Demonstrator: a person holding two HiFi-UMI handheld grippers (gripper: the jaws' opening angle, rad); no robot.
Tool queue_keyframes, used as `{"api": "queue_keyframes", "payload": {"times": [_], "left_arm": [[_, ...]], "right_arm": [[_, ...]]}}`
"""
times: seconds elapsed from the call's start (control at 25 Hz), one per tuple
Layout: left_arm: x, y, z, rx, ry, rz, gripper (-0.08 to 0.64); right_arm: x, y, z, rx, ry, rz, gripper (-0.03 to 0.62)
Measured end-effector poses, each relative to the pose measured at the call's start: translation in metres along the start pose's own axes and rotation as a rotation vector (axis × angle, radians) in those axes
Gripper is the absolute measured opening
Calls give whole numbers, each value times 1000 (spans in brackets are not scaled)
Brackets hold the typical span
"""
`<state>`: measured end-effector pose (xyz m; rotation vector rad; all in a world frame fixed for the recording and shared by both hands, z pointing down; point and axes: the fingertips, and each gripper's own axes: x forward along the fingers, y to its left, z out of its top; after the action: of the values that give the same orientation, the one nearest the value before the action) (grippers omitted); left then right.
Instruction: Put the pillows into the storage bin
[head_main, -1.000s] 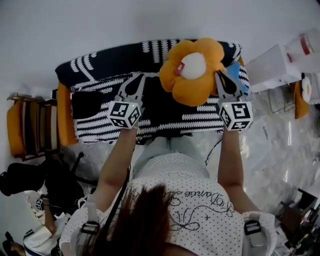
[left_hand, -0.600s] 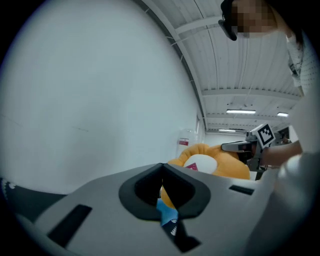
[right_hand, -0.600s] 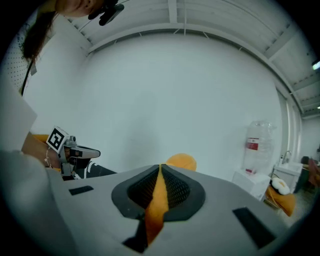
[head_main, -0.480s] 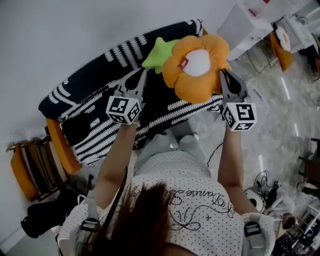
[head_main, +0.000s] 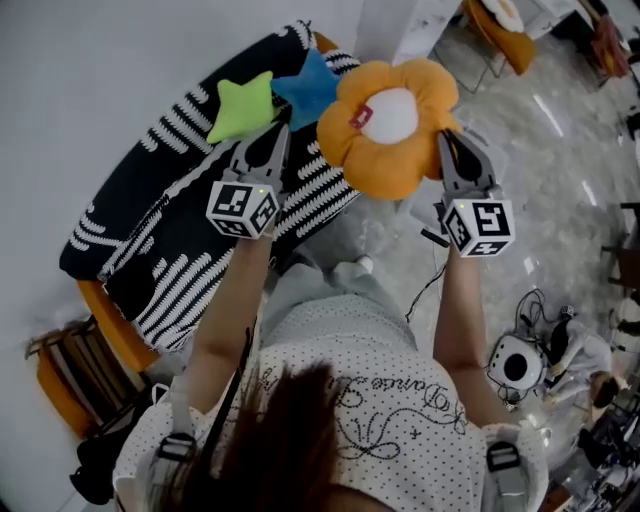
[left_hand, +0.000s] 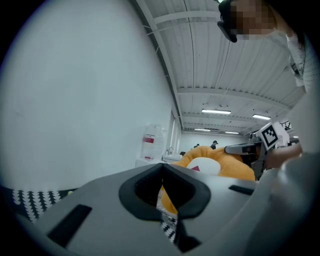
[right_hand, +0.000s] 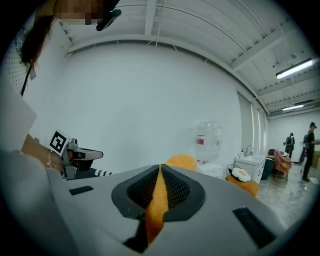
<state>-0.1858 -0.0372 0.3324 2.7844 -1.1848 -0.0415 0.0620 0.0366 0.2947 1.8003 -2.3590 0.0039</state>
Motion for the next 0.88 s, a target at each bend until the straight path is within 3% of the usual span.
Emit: {"api": "queue_keyframes", "payload": {"times": [0.28, 0.48, 0.88], "left_arm": [[80, -115, -12, 24, 9, -92, 3], [129, -184, -21, 45, 44, -223, 4], [239, -265, -46, 44, 84, -414, 4]], "right_arm": [[-86, -109, -29, 34, 5, -133, 25], [-144, -160, -49, 76, 19, -284, 25], [-194, -245, -83, 121, 61, -489, 25]]}}
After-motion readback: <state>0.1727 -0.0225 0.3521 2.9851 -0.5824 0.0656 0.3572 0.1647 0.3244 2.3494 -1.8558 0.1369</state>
